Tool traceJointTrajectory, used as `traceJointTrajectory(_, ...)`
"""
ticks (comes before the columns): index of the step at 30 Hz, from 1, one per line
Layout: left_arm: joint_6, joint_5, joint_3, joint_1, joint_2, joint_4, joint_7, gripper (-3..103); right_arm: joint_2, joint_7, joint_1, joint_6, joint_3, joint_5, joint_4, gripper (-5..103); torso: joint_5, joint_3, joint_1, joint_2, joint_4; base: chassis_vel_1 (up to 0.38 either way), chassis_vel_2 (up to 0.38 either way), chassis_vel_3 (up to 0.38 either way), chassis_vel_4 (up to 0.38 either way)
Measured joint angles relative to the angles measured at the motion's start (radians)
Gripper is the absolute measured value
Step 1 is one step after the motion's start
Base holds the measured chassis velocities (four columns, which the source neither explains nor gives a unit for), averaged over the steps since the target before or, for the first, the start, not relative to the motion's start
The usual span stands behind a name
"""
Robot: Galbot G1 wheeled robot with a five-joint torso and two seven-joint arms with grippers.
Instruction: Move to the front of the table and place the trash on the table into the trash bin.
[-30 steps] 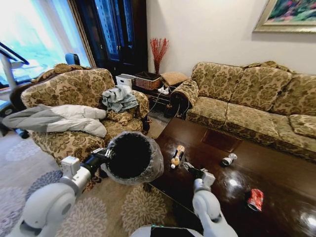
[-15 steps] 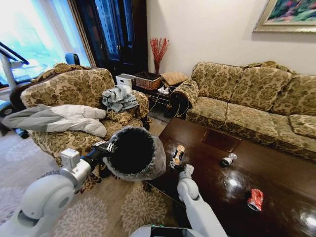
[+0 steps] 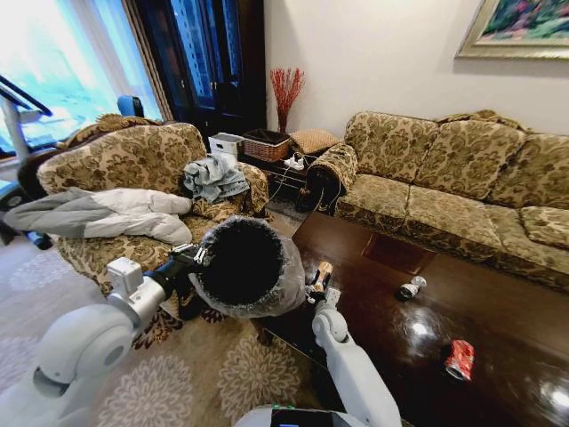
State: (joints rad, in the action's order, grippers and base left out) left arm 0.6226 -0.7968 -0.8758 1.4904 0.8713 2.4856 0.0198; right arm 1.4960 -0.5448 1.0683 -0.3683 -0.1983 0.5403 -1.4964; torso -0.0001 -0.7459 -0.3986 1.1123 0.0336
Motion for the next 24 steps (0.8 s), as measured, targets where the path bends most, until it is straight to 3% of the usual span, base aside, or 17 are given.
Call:
traceJointTrajectory(3,0.0,-0.002,0.001,-0.002,0.001,-0.001,-0.001,3,0.011,0.01,-0.009,0.002,-0.013,0.0,0.027,103,0.0,0.0,0.0,0.0,0.0001,0.0,0.0,0.0,0.0)
traceJointTrajectory(6,0.0,-0.003,0.003,-0.002,0.003,-0.002,-0.001,3,0.022,0.017,-0.015,0.008,-0.024,-0.003,0.049,96,0.0,0.0,0.0,0.0,0.0001,0.0,0.0,0.0,0.0)
traceJointTrajectory(13,0.0,-0.004,0.002,-0.004,0.006,0.0,-0.007,3,0.034,0.03,-0.013,0.016,-0.027,-0.012,0.059,66,0.0,0.0,0.0,0.0,0.0001,0.0,0.0,0.0,0.0)
traceJointTrajectory(15,0.0,-0.004,0.001,-0.004,0.007,0.001,-0.008,3,0.034,0.031,-0.011,0.018,-0.027,-0.013,0.059,66,0.0001,0.0,0.0,0.0,0.0001,0.0,0.0,0.0,0.0)
traceJointTrajectory(18,0.0,-0.004,-0.001,-0.001,0.01,0.004,-0.009,3,0.031,0.033,-0.004,0.023,-0.031,-0.016,0.054,54,0.0001,0.0,0.0,0.0,0.0002,0.0,0.0,0.0,0.0)
traceJointTrajectory(24,-0.002,-0.007,0.001,0.0,0.012,0.002,-0.009,3,0.019,0.034,0.013,0.03,-0.034,-0.021,0.033,43,0.0002,0.0,0.0,0.0,0.0001,0.0,0.0,0.0,0.0)
